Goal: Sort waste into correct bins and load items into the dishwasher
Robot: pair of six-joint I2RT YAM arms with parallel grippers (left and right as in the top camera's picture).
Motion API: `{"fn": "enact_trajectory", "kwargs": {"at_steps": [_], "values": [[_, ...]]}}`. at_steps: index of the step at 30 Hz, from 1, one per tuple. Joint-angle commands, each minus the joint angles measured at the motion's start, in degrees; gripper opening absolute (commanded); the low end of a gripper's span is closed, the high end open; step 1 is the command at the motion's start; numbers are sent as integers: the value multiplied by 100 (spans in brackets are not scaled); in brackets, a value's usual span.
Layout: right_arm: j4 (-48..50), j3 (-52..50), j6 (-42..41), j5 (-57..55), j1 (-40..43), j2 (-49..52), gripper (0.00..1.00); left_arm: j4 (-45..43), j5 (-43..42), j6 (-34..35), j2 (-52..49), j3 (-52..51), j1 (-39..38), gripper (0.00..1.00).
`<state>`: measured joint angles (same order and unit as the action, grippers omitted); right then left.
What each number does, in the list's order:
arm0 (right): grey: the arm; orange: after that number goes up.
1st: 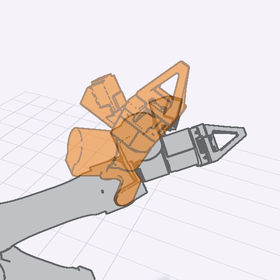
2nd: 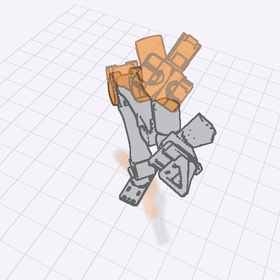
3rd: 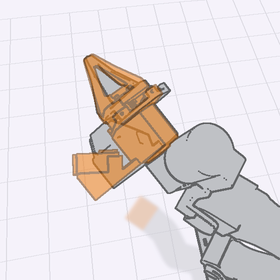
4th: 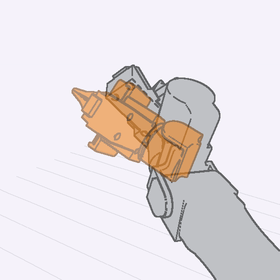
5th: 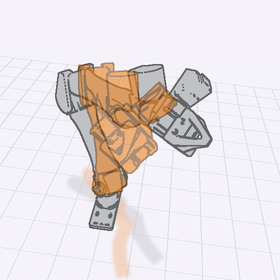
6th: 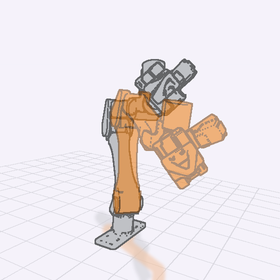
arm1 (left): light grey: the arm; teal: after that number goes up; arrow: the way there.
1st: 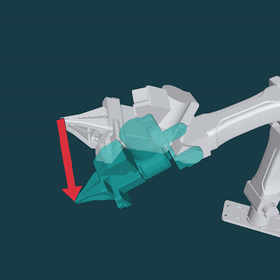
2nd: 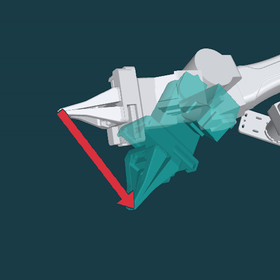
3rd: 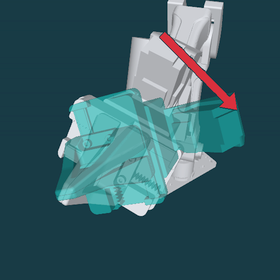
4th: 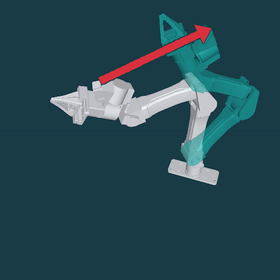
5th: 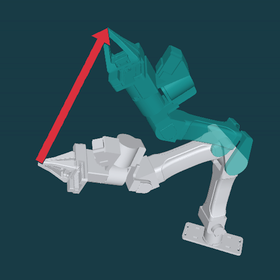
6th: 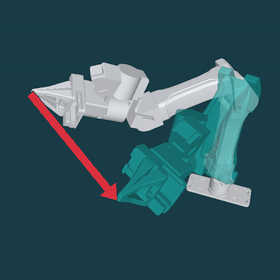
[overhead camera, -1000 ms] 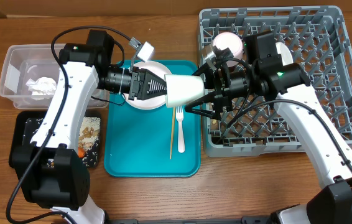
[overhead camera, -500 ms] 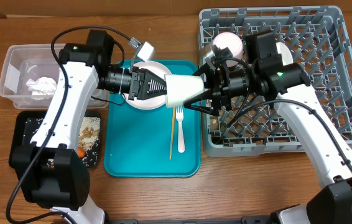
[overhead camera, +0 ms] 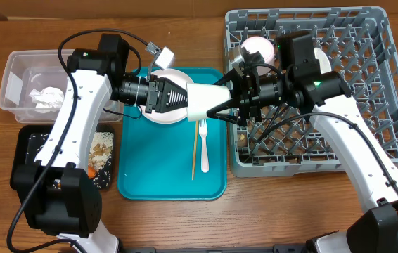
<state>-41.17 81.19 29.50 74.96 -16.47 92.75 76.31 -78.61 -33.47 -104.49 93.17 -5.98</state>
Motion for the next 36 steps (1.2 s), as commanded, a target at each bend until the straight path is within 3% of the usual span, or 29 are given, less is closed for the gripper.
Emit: {"fn": "enact_trajectory", "kwargs": {"at_steps": [1,6,9,13,17,25,29,36], "values": [[17,20,52,330,-24,-131,58,-7,122,-83,33,101,-4,4],[17,20,52,332,-24,-131,58,-7,122,-83,35,101,-4,6],[20,20,55,330,-24,-131,58,-7,122,-83,35,101,-2,27],[22,20,55,310,-17,-131,58,-7,120,-59,35,101,15,38],[17,20,52,107,-17,-131,58,-9,107,72,35,103,120,44],[20,20,0,-223,-17,-131,58,-7,133,87,35,101,411,45],[166,20,-487,-702,28,-131,58,-7,334,90,35,101,420,45],[767,50,-3093,-3032,269,-131,41,-7,564,138,35,103,420,39]]}}
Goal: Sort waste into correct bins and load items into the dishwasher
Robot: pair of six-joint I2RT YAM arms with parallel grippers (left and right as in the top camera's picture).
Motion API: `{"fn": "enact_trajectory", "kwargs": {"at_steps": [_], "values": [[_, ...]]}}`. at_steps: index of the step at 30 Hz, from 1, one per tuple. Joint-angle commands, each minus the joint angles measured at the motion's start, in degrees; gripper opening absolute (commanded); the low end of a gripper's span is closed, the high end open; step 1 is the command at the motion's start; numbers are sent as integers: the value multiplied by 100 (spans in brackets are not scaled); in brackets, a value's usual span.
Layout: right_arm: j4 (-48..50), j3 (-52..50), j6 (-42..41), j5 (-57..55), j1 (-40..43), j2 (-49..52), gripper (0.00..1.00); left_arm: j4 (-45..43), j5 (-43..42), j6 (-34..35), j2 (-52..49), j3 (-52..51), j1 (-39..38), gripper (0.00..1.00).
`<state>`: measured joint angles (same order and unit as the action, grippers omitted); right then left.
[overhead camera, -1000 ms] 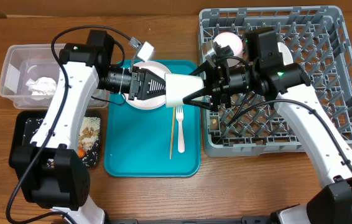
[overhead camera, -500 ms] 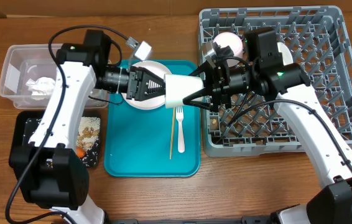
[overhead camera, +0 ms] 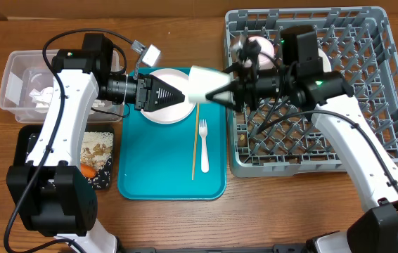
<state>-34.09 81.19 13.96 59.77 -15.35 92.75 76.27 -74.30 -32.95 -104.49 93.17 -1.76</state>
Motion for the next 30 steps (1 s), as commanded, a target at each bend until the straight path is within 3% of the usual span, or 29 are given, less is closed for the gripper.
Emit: {"fn": "enact_trajectory", "kwargs": {"at_steps": [1,12,20,30], "values": [[11,72,-1735,-1860,201,-131,42,-2,142,85,35,103,-2,38],[-1379,551,-2540,-4343,527,-131,35,0,1113,514,35,101,-9,34],[-2280,1231,-2774,-5748,525,-131,35,0,1196,599,35,101,-11,34],[-2579,1300,-2774,-6037,525,262,37,70,1198,623,35,101,-13,34]]}}
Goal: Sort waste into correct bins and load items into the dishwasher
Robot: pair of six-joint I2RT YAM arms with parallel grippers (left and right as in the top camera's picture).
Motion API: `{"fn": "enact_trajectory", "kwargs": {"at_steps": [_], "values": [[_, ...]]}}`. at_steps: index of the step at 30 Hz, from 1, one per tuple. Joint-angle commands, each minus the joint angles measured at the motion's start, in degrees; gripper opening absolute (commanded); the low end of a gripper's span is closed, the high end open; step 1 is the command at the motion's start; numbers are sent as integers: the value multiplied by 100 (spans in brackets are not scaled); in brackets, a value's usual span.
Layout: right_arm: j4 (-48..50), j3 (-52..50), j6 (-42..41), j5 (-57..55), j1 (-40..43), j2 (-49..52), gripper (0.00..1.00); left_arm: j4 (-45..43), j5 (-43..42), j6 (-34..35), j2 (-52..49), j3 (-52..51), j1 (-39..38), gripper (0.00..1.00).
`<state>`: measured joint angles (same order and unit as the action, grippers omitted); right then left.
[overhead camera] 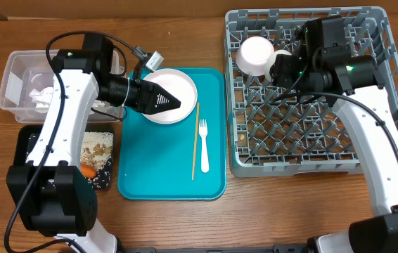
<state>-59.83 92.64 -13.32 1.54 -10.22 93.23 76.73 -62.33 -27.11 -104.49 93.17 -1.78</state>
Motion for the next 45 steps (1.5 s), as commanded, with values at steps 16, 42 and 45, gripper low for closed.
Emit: {"fn": "enact_trajectory", "kwargs": {"at_steps": [16,42,45], "values": [[-188,149,39,-385,11,1119,41,273,299,37,35,98,-11,32],[-74,-52,46,-407,11,1460,42,275,448,37,35,96,-11,30],[68,-243,46,-407,11,1460,43,275,446,37,35,96,-11,30]]}}
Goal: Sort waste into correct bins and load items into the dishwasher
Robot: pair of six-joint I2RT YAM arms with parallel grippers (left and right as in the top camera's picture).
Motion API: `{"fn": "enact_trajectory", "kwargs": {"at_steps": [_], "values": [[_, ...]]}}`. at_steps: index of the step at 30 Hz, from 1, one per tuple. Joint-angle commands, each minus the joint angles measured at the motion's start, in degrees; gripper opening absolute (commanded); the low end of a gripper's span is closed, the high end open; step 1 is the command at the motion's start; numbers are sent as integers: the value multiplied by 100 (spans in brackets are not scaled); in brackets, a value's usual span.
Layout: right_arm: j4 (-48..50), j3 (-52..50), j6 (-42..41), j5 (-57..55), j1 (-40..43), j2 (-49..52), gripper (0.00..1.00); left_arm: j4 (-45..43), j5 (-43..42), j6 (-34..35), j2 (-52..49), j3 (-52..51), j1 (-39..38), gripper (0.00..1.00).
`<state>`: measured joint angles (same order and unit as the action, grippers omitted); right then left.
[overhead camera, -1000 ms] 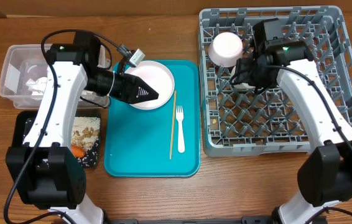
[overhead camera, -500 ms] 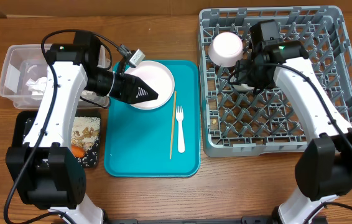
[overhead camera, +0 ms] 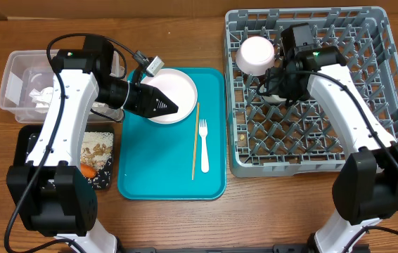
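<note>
A white plate (overhead camera: 178, 91) lies at the top of the teal tray (overhead camera: 150, 176). A white fork (overhead camera: 203, 144) and a wooden chopstick (overhead camera: 195, 140) lie beside it on the tray. My left gripper (overhead camera: 171, 107) hovers over the plate's lower left rim, its fingers drawn to a point with nothing seen between them. A white cup (overhead camera: 257, 55) stands in the top left corner of the grey dish rack (overhead camera: 368, 91). My right gripper (overhead camera: 273, 86) is just right of and below the cup, apart from it, and looks open.
A clear bin (overhead camera: 16, 77) with crumpled paper stands at the far left. Below it sits a black bin (overhead camera: 34, 140) holding food scraps. The rack's raised walls border the tray's right side.
My right gripper has drawn back from the cup, down into the rack beside it, and the wrist has turned. The left gripper has shifted slightly down and left over the plate.
Both grippers met over the tray with the white cup between them. Then the right gripper held the cup alone while the left backed off over the plate. After that the cup stood in the rack's corner with the right gripper by it, and now it stands there free.
</note>
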<state>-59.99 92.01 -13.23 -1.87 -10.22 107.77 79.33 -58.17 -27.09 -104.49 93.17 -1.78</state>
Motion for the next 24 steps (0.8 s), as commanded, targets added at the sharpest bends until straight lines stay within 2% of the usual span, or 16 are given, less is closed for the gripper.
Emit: {"fn": "enact_trajectory", "kwargs": {"at_steps": [1,6,7,9,11,15,24], "values": [[120,-232,37,-66,11,7,46,15,33,35,35,96,-11,30],[195,-278,37,-66,11,7,53,13,31,35,35,96,-11,31],[210,-278,35,-63,11,7,59,13,33,35,35,96,-11,31],[234,-278,35,-61,11,7,83,13,33,35,35,96,-11,31],[267,-267,35,-61,11,4,99,15,33,35,35,96,-11,32],[155,-24,168,42,13,4,100,11,26,57,35,96,-11,39],[-1152,1668,162,319,13,-7,100,15,13,188,35,96,-11,39]]}}
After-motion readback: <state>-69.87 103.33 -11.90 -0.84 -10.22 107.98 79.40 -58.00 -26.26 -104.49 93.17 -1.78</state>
